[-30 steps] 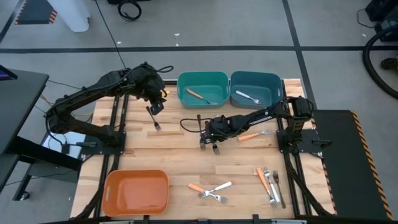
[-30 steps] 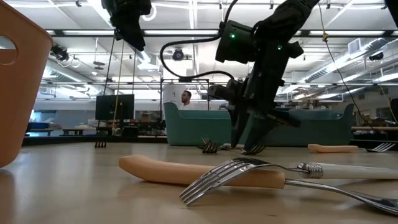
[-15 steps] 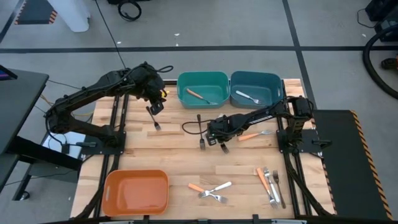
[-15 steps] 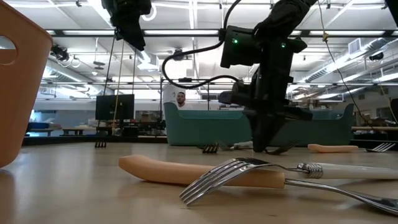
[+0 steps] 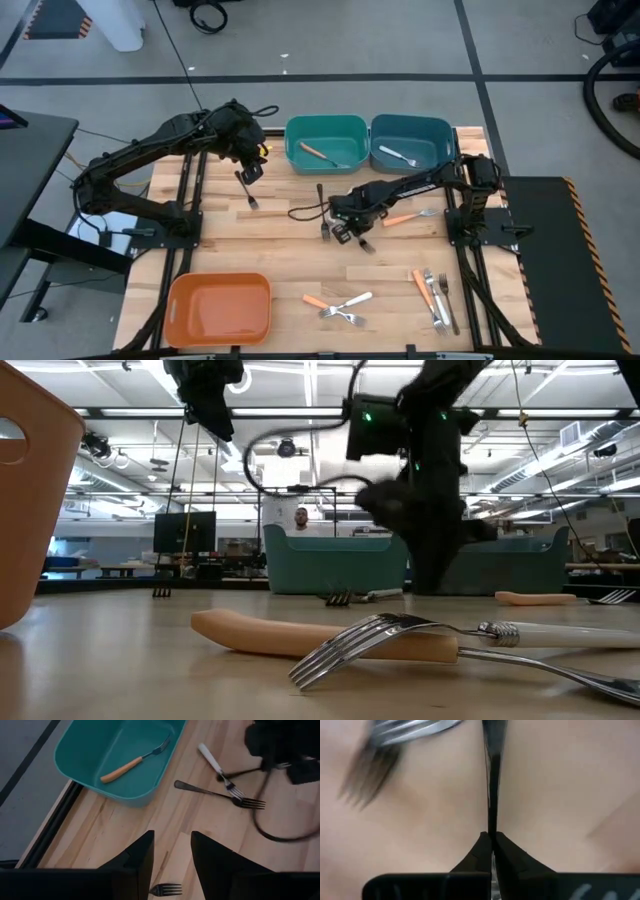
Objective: Sort silverware by color (type)
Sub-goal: Put the black fork into the orange bin, then put the white fork into the blue bin
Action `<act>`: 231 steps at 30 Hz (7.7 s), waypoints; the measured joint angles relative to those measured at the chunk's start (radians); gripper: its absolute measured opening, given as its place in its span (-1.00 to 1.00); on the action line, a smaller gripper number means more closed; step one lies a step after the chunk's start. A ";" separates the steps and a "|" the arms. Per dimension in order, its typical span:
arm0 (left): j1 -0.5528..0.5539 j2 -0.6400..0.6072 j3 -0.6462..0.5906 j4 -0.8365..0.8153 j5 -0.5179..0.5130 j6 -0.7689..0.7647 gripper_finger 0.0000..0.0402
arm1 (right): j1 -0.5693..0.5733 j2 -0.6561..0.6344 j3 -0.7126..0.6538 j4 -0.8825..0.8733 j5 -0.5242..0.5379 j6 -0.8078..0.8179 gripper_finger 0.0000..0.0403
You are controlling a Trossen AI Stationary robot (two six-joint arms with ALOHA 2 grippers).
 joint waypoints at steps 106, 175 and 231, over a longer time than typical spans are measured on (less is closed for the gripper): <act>-0.125 0.125 0.000 1.092 0.020 -0.412 -0.33 | -0.026 -0.278 0.672 -0.054 0.631 -1.047 -0.95; -1.006 0.095 -0.094 -0.275 0.289 -0.827 -0.79 | -0.262 -0.380 0.674 -0.487 0.574 -0.873 -0.58; -0.732 0.055 -0.022 -0.139 -0.070 -0.437 -0.60 | 0.442 -0.377 -0.166 0.522 0.119 -0.743 -0.18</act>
